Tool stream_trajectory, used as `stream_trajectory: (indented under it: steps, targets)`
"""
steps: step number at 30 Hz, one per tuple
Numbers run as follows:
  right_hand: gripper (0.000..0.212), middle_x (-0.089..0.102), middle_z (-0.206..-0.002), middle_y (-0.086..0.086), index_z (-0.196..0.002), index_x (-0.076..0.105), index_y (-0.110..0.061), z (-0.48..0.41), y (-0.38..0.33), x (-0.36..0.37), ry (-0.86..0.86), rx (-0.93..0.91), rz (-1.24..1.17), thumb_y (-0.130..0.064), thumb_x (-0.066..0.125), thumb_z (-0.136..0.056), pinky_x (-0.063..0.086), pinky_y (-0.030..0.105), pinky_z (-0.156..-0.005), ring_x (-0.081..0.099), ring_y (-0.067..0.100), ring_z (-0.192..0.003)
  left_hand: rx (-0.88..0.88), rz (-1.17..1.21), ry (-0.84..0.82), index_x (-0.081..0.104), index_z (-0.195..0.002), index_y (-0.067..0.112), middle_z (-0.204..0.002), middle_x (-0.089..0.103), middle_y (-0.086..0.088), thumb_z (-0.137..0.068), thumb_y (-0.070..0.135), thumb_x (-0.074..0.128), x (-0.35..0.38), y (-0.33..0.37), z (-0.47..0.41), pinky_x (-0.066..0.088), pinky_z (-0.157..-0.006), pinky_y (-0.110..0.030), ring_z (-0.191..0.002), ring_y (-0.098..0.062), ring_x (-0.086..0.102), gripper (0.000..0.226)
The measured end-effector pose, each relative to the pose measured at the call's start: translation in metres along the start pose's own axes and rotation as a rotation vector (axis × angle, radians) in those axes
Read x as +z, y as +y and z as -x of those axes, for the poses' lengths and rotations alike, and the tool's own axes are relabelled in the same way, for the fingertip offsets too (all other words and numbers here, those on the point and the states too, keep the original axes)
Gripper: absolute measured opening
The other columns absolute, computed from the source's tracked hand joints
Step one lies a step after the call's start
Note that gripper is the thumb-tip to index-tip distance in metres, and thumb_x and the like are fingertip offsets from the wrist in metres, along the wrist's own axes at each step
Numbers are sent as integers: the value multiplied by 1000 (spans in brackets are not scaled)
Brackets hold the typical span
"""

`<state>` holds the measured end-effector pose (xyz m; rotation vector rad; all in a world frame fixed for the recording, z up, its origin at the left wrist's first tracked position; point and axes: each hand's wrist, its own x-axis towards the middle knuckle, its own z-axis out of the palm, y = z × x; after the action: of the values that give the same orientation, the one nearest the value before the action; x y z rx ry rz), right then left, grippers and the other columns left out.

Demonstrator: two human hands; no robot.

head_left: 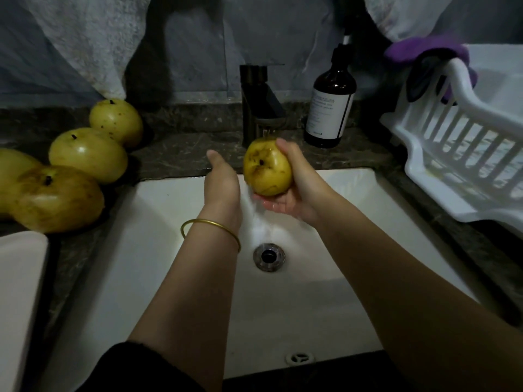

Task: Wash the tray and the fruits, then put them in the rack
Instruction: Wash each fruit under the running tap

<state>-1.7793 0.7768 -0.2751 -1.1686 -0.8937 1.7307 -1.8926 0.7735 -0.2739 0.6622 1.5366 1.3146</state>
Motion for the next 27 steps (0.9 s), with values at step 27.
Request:
stream_trajectory:
  steps: [27]
  targets:
    - [72, 56, -121, -4, -120, 49, -40, 10, 24, 27, -132, -323, 1127, -62, 76, -56, 44, 41, -98, 55, 21, -113, -173, -83, 51, 48, -137, 13, -145, 41, -10, -100, 37, 37, -92, 3, 39, 29, -104, -40, -130, -29, 39, 45]
